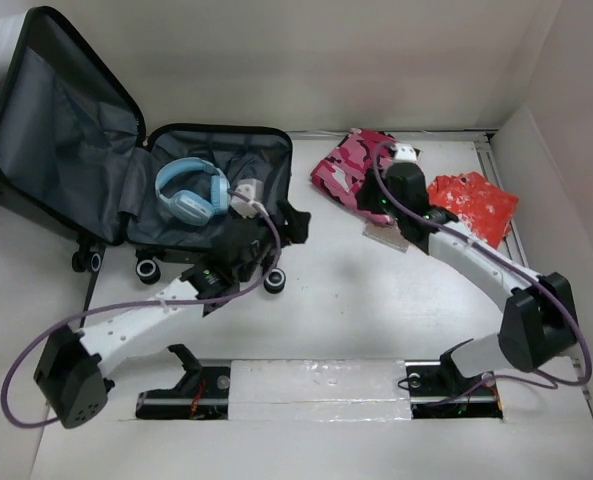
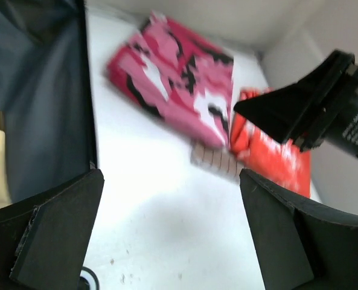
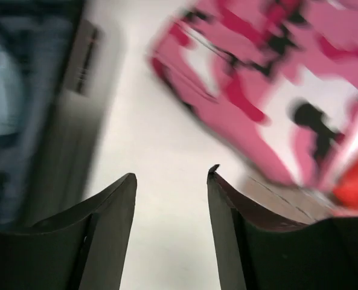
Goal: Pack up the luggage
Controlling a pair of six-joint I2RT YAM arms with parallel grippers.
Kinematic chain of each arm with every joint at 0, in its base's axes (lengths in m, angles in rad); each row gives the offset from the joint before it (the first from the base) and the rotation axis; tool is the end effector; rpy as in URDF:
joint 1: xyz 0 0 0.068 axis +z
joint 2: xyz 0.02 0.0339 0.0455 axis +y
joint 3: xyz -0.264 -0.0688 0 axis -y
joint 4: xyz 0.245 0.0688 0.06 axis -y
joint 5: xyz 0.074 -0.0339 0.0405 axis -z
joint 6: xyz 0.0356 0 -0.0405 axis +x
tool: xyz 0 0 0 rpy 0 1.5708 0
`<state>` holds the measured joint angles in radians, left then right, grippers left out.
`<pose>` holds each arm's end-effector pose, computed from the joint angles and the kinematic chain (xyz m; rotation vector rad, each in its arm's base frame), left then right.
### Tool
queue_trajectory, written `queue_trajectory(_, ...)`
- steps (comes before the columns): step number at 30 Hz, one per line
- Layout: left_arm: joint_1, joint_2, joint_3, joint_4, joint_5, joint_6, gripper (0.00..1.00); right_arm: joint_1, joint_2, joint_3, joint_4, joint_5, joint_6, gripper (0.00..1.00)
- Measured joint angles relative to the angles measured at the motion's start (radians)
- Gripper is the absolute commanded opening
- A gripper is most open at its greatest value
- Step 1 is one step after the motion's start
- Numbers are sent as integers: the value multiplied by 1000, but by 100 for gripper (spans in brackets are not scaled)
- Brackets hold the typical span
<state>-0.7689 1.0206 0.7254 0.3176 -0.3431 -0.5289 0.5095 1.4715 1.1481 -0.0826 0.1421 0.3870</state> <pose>0.1818 -0.1592 0.3271 -0.0885 1.5975 -0.7561 0.3041 0.1641 0.3121 -0.0288 1.9991 0.4419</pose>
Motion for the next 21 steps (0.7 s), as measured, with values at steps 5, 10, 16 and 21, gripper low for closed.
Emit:
queue_trajectory(5,-81,128,13,35,38,18,91,-177,-56,-259,-4,14,5,60)
queue_trajectory(10,-82,192,17,87,106,18,91,-285,47,-325,-11,-31,6,60)
queue_trajectory(16,-94,194,16,131,139,13,91,-318,153,-276,24,-80,-11,59)
queue_trajectory(21,-95,194,9,151,152,6,90,-332,201,-229,46,-116,-18,61)
